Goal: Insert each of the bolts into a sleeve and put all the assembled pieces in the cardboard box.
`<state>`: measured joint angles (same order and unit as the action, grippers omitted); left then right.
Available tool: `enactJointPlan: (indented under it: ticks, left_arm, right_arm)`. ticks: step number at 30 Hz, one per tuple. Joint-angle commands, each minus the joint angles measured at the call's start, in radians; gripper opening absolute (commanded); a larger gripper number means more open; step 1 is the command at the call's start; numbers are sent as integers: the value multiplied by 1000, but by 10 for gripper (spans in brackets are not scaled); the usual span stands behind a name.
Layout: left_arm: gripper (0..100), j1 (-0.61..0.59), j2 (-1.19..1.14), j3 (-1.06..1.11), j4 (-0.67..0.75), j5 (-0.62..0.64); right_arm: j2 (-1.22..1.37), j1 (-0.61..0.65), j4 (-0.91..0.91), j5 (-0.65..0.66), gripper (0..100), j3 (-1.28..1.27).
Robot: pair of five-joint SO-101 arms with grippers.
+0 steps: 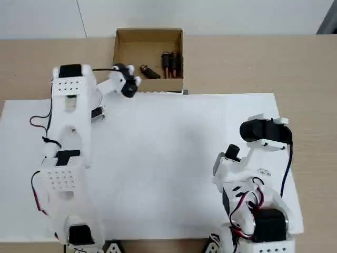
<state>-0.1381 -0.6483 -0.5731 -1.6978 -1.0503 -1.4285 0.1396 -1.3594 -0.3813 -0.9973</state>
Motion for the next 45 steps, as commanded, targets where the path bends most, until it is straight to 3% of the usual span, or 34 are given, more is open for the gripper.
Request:
enactJointPlan:
  ticks: [1, 11, 17, 45]
  left_arm:
    - [9, 9, 8, -54, -35, 5]
    - [9, 2, -58, -22, -34, 8]
    - [119, -25, -68, -36, -21, 18]
    - [32, -40, -157, -58, 51, 20]
  right_arm:
    - [-1, -7, 22, 9, 4, 6]
    - [-5, -10, 15, 9, 4, 6]
    - [-5, -10, 15, 9, 4, 6]
    - [-7, -8, 13, 8, 4, 6]
